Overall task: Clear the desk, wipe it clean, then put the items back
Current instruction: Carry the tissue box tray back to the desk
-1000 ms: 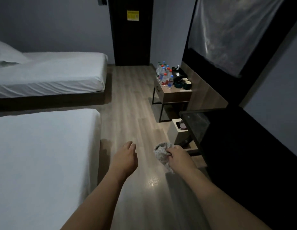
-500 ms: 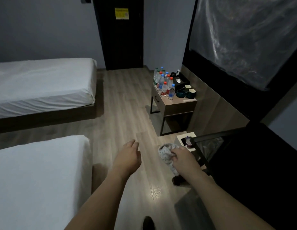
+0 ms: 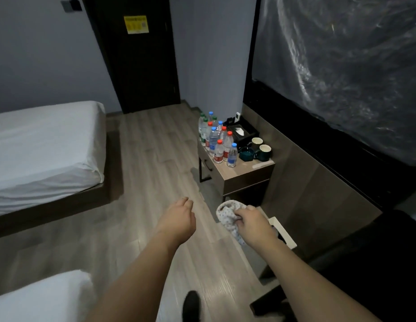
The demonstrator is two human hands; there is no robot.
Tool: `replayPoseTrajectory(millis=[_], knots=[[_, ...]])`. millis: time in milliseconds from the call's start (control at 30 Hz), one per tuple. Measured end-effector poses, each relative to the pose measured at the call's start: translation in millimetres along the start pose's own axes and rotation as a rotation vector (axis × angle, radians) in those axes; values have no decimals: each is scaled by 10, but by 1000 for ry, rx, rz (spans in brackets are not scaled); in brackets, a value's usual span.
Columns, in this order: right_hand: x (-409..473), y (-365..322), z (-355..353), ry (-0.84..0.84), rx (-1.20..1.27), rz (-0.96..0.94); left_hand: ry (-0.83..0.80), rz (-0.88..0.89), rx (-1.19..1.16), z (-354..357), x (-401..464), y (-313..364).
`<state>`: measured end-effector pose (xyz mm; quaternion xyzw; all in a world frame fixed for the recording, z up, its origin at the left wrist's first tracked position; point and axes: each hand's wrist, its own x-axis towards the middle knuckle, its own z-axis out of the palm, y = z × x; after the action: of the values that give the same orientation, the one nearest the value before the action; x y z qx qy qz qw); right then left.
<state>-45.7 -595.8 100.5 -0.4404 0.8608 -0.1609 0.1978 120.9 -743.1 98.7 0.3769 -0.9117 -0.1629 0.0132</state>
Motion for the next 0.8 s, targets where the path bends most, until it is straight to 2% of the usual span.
replayPoseTrajectory(millis=[200, 367, 500, 800], knots=[[1255, 129, -407, 52, 10, 175, -94, 200, 38, -171, 1711, 67], [2028, 634, -903, 179, 10, 328, -127, 370, 61, -251, 3014, 622], [2567, 1198, -1091, 256, 79, 483, -193, 535, 108, -91, 3847, 1159], [3586, 1961, -1344, 488, 287, 751, -299, 721, 159, 259, 5257, 1935]])
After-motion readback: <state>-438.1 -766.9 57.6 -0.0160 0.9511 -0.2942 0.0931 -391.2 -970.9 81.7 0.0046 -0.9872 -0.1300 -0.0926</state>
